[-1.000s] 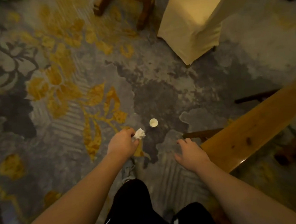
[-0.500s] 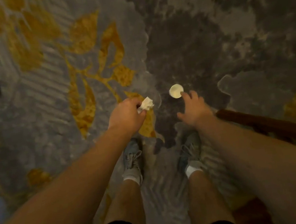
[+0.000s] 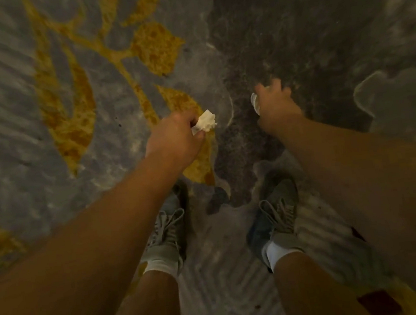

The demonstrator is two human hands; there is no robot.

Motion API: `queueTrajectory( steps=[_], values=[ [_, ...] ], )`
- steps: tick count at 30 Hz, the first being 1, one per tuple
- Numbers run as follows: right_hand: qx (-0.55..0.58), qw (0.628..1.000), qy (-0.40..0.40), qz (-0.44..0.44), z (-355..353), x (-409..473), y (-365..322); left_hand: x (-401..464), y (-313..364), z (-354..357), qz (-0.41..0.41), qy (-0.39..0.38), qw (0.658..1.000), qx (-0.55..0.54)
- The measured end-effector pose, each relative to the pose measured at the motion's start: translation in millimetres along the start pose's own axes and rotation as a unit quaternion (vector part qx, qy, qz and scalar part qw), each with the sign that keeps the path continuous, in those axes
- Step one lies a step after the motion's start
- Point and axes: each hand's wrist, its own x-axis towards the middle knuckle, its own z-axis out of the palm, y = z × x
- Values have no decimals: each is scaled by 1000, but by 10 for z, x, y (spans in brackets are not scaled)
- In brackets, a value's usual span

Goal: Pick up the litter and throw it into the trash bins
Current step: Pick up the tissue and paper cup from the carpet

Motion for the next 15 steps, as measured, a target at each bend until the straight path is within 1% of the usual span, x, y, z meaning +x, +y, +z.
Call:
queueTrajectory(
  steps=[3,7,10,13,15],
  values=[
    [8,1000,-20,-10,-105,-196,-22,-19,70,-209,-5,-15,1000,5],
    [77,996,-17,-43,-477,-699,-112,-151,260,-731,-10,-14,1000,1],
    [135,990,-10,-40,-886,-1197,-234,-329,447,-1253,-12,-2,1000,-3],
    [180,983,7,-32,-1456,-1787,-314,-546,683,-1894,5,9,1000,7],
    [203,978,32,-25,-1895,-2243,-330,-723,864,-2359,26,11,1000,8]
  ],
)
